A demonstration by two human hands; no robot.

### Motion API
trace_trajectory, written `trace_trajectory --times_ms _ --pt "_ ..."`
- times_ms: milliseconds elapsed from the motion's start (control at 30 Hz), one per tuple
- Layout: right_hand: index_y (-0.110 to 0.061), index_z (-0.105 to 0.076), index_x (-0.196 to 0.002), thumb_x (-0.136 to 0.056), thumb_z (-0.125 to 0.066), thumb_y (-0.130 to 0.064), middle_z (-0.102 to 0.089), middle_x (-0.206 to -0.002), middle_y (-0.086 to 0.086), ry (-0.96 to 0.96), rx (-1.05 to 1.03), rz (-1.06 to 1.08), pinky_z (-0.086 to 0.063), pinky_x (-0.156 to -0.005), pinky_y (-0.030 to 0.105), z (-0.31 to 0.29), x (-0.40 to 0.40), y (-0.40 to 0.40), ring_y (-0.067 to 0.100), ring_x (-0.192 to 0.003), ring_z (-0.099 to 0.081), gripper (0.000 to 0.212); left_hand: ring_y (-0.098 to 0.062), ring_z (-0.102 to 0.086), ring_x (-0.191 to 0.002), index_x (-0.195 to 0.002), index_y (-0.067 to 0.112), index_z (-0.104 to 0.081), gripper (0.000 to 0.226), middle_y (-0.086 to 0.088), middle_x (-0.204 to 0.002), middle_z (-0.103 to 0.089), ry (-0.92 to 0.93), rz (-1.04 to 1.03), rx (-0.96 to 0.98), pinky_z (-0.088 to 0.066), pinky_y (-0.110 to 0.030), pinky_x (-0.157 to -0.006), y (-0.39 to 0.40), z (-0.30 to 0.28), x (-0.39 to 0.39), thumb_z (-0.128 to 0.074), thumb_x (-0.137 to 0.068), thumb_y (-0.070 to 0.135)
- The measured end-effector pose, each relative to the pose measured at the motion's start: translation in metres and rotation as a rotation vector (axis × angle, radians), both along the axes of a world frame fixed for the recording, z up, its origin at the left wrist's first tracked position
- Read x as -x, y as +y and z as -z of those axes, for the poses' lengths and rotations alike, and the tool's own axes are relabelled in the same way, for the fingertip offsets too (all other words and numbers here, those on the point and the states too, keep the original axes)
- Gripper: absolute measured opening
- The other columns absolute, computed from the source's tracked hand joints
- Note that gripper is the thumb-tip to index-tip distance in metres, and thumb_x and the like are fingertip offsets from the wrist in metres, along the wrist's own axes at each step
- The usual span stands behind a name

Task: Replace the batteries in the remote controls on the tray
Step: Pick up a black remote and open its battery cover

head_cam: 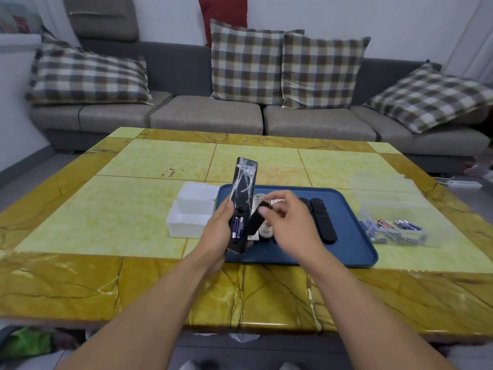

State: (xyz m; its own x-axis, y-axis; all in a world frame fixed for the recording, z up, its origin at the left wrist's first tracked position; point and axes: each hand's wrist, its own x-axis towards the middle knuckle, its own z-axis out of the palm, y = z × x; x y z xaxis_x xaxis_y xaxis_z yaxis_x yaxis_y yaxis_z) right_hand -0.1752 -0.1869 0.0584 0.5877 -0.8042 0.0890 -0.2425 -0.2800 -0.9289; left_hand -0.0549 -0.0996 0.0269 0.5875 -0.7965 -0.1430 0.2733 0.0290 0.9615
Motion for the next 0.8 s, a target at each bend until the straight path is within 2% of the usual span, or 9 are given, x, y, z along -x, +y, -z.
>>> trace_trajectory --times_ms 67,167,233,333,433,533,633,700,800 --pt "-0.027 -0.061 -0.102 -0.095 -0.065 -0.018 -0.070 -0.095 0.005 -0.014 -0.069 0.103 -0.058 -0.062 0.030 -0.002 0.010 -0.013 0.014 -0.073 -0.070 0.013 -0.023 -0.070 -0.073 -0.127 0.024 -0.062 0.037 -0.007 -0.093 -0.076 0.071 -0.025 0.012 -0.059 -0.037 -0.059 0.000 -0.001 -0.002 -0.035 -0.109 0.041" --pt "-0.017 -0.064 -0.093 -0.088 -0.073 -0.011 -0.074 -0.088 0.010 0.184 -0.125 0.107 -0.063 -0.067 0.038 0.012 0.024 -0.029 0.017 -0.063 -0.072 0.012 -0.024 -0.071 -0.074 -0.122 0.017 -0.065 0.040 -0.010 -0.094 -0.076 0.155 -0.032 0.023 -0.060 -0.037 -0.061 0.001 -0.002 -0.005 -0.036 -0.108 0.042" --pt "-0.017 -0.065 -0.090 -0.085 -0.077 -0.018 -0.074 -0.086 0.003 0.370 -0.091 0.091 -0.062 -0.066 0.036 0.022 0.028 -0.034 0.016 -0.064 -0.072 0.013 -0.024 -0.072 -0.076 -0.120 0.017 -0.067 0.041 -0.010 -0.098 -0.077 0.169 -0.026 0.021 -0.060 -0.038 -0.065 0.002 -0.001 -0.007 -0.038 -0.107 0.043" --pt "-0.028 -0.066 -0.082 -0.078 -0.080 -0.040 -0.070 -0.092 -0.009 0.640 0.067 0.112 -0.058 -0.077 0.039 0.025 0.033 -0.039 0.016 -0.084 -0.068 0.019 -0.024 -0.073 -0.077 -0.119 0.017 -0.068 0.041 -0.011 -0.099 -0.077 0.179 -0.021 0.024 -0.060 -0.036 -0.061 0.002 0.001 -0.009 -0.040 -0.107 0.044" --pt "-0.037 -0.064 -0.089 -0.076 -0.078 -0.051 -0.065 -0.096 -0.012 0.835 0.242 0.193 -0.049 -0.072 0.032 0.019 0.035 -0.038 0.016 -0.093 -0.063 0.025 -0.024 -0.073 -0.079 -0.121 0.018 -0.068 0.041 -0.010 -0.102 -0.077 0.171 -0.010 0.036 -0.061 -0.036 -0.063 0.001 0.003 -0.010 -0.038 -0.107 0.042" --pt "-0.038 -0.064 -0.086 -0.081 -0.076 -0.048 -0.065 -0.090 -0.017 0.628 0.342 0.163 -0.052 -0.068 0.031 0.011 0.029 -0.030 0.010 -0.084 -0.062 0.016 -0.024 -0.073 -0.084 -0.123 0.018 -0.067 0.042 -0.009 -0.105 -0.077 0.151 0.013 0.035 -0.059 -0.038 -0.069 -0.002 0.005 -0.010 -0.038 -0.107 0.044" --pt "-0.039 -0.071 -0.086 -0.084 -0.074 -0.044 -0.062 -0.087 -0.018 0.366 0.416 -0.049 -0.052 -0.068 0.032 0.003 0.016 -0.009 0.005 -0.076 -0.058 0.006 -0.024 -0.073 -0.087 -0.129 0.022 -0.065 0.042 -0.009 -0.108 -0.076 0.146 0.049 0.051 -0.059 -0.042 -0.077 -0.005 0.007 -0.008 -0.036 -0.107 0.044" --pt "-0.039 -0.074 -0.092 -0.085 -0.073 -0.043 -0.061 -0.089 -0.017 0.316 0.493 -0.146 -0.052 -0.072 0.033 0.003 0.007 0.003 0.005 -0.079 -0.057 0.008 -0.024 -0.070 -0.088 -0.131 0.026 -0.064 0.041 -0.008 -0.107 -0.075 0.164 0.086 0.074 -0.055 -0.042 -0.076 -0.007 0.007 -0.006 -0.035 -0.108 0.043" --pt "-0.039 -0.074 -0.099 -0.087 -0.070 -0.043 -0.058 -0.093 -0.013 0.360 0.608 -0.204 -0.052 -0.077 0.036 0.008 0.000 0.009 0.006 -0.087 -0.056 0.013 -0.022 -0.069 -0.087 -0.129 0.029 -0.066 0.040 -0.006 -0.106 -0.075 0.183 0.112 0.085 -0.050 -0.036 -0.070 -0.009 0.006 -0.004 -0.036 -0.107 0.044"
